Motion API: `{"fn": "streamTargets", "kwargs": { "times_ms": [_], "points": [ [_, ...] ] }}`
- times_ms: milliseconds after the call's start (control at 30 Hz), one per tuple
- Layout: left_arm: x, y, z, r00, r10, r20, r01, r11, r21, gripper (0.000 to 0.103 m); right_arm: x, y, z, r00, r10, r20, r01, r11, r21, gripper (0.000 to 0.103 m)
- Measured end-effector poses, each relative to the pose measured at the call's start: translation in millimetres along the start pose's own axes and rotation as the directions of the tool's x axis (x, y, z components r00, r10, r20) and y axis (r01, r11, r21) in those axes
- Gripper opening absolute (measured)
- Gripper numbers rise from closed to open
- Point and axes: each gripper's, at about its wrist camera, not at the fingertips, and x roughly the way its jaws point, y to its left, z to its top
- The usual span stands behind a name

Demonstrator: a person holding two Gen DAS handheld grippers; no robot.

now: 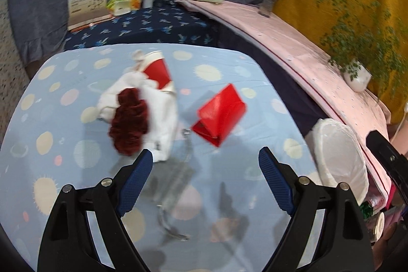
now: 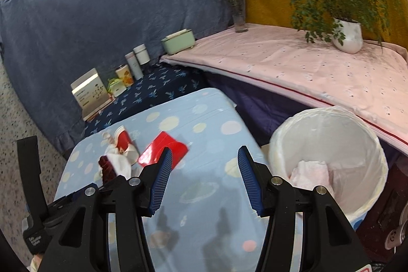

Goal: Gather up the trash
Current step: 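Move both open grippers back over the remaining trash on the table, then grasp the dark red scrunchie with the left gripper while the right grasps a white glove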

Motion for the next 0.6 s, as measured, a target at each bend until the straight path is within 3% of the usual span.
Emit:
{"fn": "streamTargets", "kwargs": {
  "times_ms": [167, 433, 600],
  "points": [
    [6.9, 44.8, 6.2, 0.999, 0.029, -0.015, -0.030, 0.996, -0.083, 0.088, 12.6, 25.8, -6.2, 0.999, 0.024, -0.031, -0.026, 0.999, -0.036, 0.052],
    [27.5, 80.2, 20.0, 0.999, 0.035, -0.032, -0.038, 0.994, -0.104, 0.087, 40.5, 59.4, -15.8, 0.995, 0.054, -0.089, -0.059, 0.996, -0.066, 0.052],
    [45.8, 84.1, 27.8, 0.998, 0.000, -0.059, -0.004, 0.997, -0.072, 0.072, 57.6, 77.1, -20.1, 0.991, 0.061, -0.116, -0.072, 0.994, -0.087, 0.052]
  ]
}}
